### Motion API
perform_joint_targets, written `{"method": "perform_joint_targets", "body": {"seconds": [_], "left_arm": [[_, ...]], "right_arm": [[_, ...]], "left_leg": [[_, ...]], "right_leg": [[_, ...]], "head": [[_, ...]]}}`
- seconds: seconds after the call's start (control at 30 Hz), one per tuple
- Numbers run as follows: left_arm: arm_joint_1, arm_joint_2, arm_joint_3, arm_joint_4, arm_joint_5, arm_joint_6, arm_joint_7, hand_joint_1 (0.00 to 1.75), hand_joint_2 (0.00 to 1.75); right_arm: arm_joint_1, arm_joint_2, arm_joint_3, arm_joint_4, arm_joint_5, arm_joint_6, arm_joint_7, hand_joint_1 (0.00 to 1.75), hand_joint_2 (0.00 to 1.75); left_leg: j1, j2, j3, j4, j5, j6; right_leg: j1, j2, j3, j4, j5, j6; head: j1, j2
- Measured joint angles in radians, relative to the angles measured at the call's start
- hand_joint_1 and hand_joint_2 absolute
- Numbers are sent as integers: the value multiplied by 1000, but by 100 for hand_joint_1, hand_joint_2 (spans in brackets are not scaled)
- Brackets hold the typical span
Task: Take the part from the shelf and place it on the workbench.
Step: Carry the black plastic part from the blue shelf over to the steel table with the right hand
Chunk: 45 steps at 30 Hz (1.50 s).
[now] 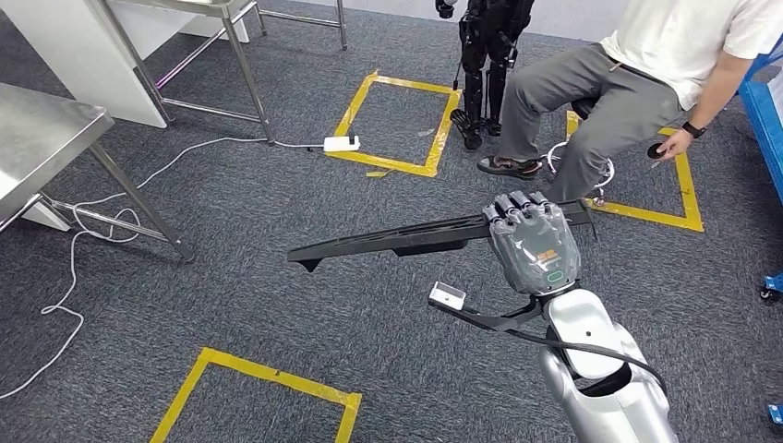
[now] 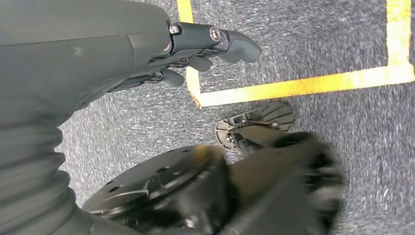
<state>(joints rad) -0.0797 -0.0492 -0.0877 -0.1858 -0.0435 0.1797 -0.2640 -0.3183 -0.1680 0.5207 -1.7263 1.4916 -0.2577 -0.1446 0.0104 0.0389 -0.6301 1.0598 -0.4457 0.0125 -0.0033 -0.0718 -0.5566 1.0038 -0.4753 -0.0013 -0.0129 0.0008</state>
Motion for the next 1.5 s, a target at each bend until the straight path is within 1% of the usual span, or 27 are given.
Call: {"method": "perform_joint_targets", "body": {"seconds": [0.07,0.13,0.2,0.27,0.33,0.37,0.4,0.43,0.5,0.53,0.57,0.63,0.7,0.73,0.8,0.87,0.9,0.97,1.03,1.1,1.17,1.23,1.3,1.37,1.4,1.43,1.5], "left_arm": [[-4,2,0,0,0,0,0,0,175],[-6,5,0,0,0,3,1,0,175],[-6,8,0,0,-1,6,1,0,175],[-10,9,0,0,-4,7,3,0,175],[-14,8,0,0,-8,7,8,0,175],[-14,8,-1,0,-9,7,10,0,175],[-14,7,-1,0,-10,6,11,0,175],[-14,7,-1,0,-10,5,12,0,175],[-15,7,-1,0,-11,1,15,0,175],[-16,7,-1,0,-11,-1,17,0,175],[-16,7,-1,0,-12,-2,19,0,175],[-14,8,-1,0,-12,-3,21,0,175],[-10,8,0,0,-13,-3,22,0,175],[-10,8,0,0,-13,-3,22,0,175],[-10,7,-1,0,-13,-3,19,0,175],[-9,7,-1,0,-13,-3,17,0,175],[-9,6,-1,0,-13,-3,16,0,175],[-9,6,-1,0,-15,-3,14,0,175],[-11,7,-1,0,-18,-5,12,0,175],[-13,8,-1,0,-21,-10,11,0,175],[-12,8,-2,0,-23,-13,10,0,175],[-11,7,-2,0,-25,-15,10,0,175],[-13,6,-2,0,-26,-18,10,0,175],[-14,5,-2,0,-26,-21,10,0,175],[-13,4,-2,0,-26,-22,10,0,175],[-12,4,-2,0,-26,-23,10,0,175],[-12,3,-2,0,-27,-23,12,0,175]], "right_arm": [[-8,3,0,1,0,-1,0,134,175],[-13,7,0,3,0,-2,0,134,175],[-16,9,0,4,0,-2,0,134,175],[-17,10,0,6,0,-3,0,134,175],[-17,10,0,10,0,-3,-1,134,175],[-16,10,0,13,0,-4,-2,134,175],[-16,10,0,15,0,-4,-2,134,175],[-17,10,0,16,0,-4,-2,134,175],[-19,9,1,19,0,-4,-3,134,175],[-20,10,1,20,-1,-4,-3,134,175],[-21,10,1,21,-1,-4,-3,134,175],[-22,11,1,26,-5,-4,-3,134,175],[-23,10,1,29,-10,-5,-4,134,175],[-22,9,0,30,-13,-7,-5,134,175],[-19,6,0,31,-18,-11,-9,134,175],[-13,3,0,34,-21,-13,-13,134,175],[-10,1,0,36,-22,-14,-14,134,175],[-6,-2,0,38,-24,-18,-17,134,175],[-6,-6,-1,39,-27,-24,-18,134,175],[-7,-10,-4,39,-29,-28,-18,134,175],[-7,-12,-7,39,-30,-28,-18,134,175],[-8,-16,-9,39,-32,-29,-17,134,175],[-7,-21,-11,39,-33,-30,-17,134,175],[-3,-25,-12,42,-33,-30,-17,134,175],[-1,-27,-12,43,-33,-30,-17,134,175],[-1,-27,-12,44,-33,-30,-17,134,175],[-1,-28,-12,45,-33,-30,-17,134,175]], "left_leg": [[-10,13,17,-39,1,11],[-13,-2,19,-46,5,23],[-8,-17,25,-56,13,35],[-4,-34,28,-60,17,43],[-4,-57,26,-60,18,46],[-3,-69,26,-59,18,46],[-3,-82,27,-59,18,45],[-1,-94,29,-58,18,43],[0,-118,28,-53,15,34],[-1,-127,25,-49,13,27],[-2,-135,21,-47,14,20],[1,-146,14,-46,16,10],[3,-119,4,-28,4,3],[3,-94,-11,6,-17,0],[2,-50,-68,129,-80,-3],[2,-42,-122,238,-118,-1],[2,-41,-126,247,-113,3],[-4,-32,-75,150,-56,17],[-18,3,-7,21,-14,35],[-31,20,15,-28,-9,44],[-29,1,16,-39,-3,49],[-21,-17,25,-54,8,55],[-16,-37,30,-59,12,59],[-15,-61,29,-59,13,59],[-14,-74,29,-58,13,58],[-12,-86,30,-57,13,56],[-8,-108,29,-53,11,47]], "right_leg": [[3,-13,1,-3,-1,6],[4,-24,4,-3,-4,15],[3,-2,-4,19,-19,22],[-2,44,-54,126,-69,18],[-7,65,-124,267,-121,15],[-9,67,-143,299,-127,20],[-12,68,-142,292,-115,30],[-17,70,-121,241,-87,42],[-28,92,-54,95,-26,63],[-32,102,-30,44,-7,64],[-32,109,-19,19,0,60],[-29,100,-18,16,3,44],[-27,87,-17,15,5,30],[-26,80,-16,14,5,22],[-19,65,-16,14,3,10],[-10,47,-15,14,0,4],[-7,37,-15,14,-1,2],[-1,20,-12,14,-3,-1],[5,5,-10,14,-5,-1],[10,-12,-12,14,-6,1],[13,-26,-13,14,-10,6],[12,1,-25,48,-30,9],[5,48,-74,158,-78,7],[-3,64,-133,273,-116,11],[-7,66,-142,288,-115,19],[-11,67,-132,262,-97,30],[-25,87,-72,131,-40,55]], "head": [[0,0],[0,0],[0,0],[3,0],[5,0],[5,0],[5,0],[5,0],[6,0],[5,0],[4,0],[1,0],[-1,0],[-2,0],[-6,0],[-5,0],[-5,0],[-5,0],[-5,0],[-5,0],[-5,0],[-4,0],[0,0],[3,0],[3,0],[3,0],[4,0]]}}
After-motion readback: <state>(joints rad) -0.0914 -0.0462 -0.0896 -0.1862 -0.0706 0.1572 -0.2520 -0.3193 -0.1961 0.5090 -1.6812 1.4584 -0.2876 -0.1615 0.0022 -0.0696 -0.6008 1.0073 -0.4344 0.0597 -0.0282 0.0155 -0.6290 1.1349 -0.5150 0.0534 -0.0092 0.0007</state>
